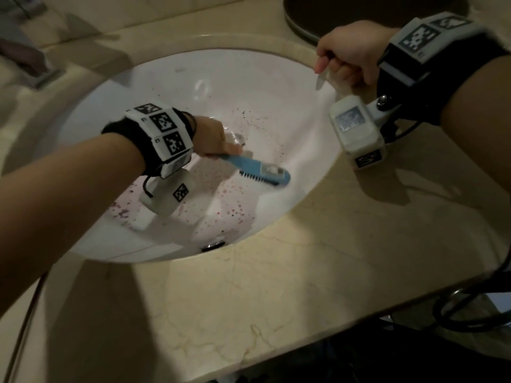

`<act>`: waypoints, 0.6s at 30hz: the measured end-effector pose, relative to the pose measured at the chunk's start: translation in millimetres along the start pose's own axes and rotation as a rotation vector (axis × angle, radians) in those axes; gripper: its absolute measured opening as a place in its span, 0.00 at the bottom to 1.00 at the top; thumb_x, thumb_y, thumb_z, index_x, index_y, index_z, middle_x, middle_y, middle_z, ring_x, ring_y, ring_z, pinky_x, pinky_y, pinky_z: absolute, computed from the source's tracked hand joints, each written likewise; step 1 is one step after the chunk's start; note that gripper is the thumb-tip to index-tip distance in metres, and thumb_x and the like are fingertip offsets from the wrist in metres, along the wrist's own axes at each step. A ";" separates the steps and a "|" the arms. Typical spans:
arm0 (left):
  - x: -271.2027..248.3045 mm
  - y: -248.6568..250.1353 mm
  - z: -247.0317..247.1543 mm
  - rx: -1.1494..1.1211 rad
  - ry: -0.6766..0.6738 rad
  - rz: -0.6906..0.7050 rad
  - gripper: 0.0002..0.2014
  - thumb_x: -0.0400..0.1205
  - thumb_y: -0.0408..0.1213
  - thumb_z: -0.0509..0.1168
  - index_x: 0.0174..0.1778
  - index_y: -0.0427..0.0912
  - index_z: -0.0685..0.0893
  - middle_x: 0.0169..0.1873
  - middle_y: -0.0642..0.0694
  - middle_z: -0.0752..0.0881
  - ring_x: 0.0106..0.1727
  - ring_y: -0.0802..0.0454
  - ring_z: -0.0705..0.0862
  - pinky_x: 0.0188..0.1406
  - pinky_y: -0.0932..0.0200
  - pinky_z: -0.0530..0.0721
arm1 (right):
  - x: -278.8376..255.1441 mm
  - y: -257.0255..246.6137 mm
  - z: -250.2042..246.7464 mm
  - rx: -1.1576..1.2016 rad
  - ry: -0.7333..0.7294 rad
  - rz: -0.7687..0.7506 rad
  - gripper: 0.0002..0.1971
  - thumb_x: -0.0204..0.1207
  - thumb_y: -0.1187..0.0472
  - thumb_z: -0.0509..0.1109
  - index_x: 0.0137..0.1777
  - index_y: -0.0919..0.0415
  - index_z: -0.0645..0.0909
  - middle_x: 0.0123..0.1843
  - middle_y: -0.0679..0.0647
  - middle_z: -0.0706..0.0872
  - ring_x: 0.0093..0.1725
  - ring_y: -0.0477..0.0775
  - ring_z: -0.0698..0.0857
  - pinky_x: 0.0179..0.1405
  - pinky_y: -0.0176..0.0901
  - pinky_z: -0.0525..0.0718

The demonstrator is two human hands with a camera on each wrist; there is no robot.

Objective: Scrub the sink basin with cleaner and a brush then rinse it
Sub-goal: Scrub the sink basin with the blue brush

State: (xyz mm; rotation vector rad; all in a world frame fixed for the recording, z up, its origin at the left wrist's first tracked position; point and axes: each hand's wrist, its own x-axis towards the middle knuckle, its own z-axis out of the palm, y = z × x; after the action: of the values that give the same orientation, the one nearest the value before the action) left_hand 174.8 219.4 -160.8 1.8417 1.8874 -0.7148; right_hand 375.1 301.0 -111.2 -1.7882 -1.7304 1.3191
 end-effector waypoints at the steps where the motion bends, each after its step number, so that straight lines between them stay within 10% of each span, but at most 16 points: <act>1: 3.9 0.1 -1.5 0.015 0.088 -0.030 0.31 0.82 0.62 0.51 0.22 0.41 0.74 0.19 0.46 0.73 0.21 0.51 0.70 0.25 0.59 0.68 | 0.3 -0.1 0.2 0.003 -0.002 0.001 0.16 0.79 0.57 0.55 0.31 0.56 0.76 0.13 0.43 0.64 0.08 0.41 0.60 0.09 0.24 0.56; 5: 16.5 10.2 -1.1 -0.102 0.207 -0.043 0.32 0.84 0.61 0.50 0.22 0.41 0.73 0.22 0.45 0.74 0.24 0.48 0.71 0.35 0.58 0.73 | 0.6 1.7 -0.2 0.011 0.013 -0.003 0.17 0.79 0.57 0.55 0.30 0.56 0.76 0.13 0.43 0.64 0.09 0.41 0.60 0.09 0.24 0.56; 13: -1.2 -3.3 7.5 0.034 -0.269 0.024 0.29 0.82 0.61 0.54 0.21 0.45 0.73 0.07 0.55 0.70 0.08 0.60 0.64 0.18 0.68 0.67 | 1.9 0.1 -0.4 0.008 0.017 0.009 0.16 0.78 0.57 0.56 0.30 0.56 0.77 0.11 0.42 0.64 0.09 0.41 0.60 0.09 0.24 0.56; 18: 2.6 -7.6 1.3 0.106 -0.119 -0.044 0.28 0.84 0.58 0.54 0.24 0.42 0.72 0.14 0.51 0.74 0.15 0.57 0.69 0.21 0.67 0.67 | -1.4 -0.7 0.8 -0.003 0.024 0.011 0.16 0.78 0.58 0.56 0.29 0.56 0.77 0.12 0.43 0.63 0.11 0.42 0.59 0.09 0.25 0.56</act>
State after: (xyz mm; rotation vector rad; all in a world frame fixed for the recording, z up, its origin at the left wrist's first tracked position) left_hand 167.0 220.6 -162.9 1.7829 1.8511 -0.9349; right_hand 374.4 299.6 -110.5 -1.8100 -1.7138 1.2951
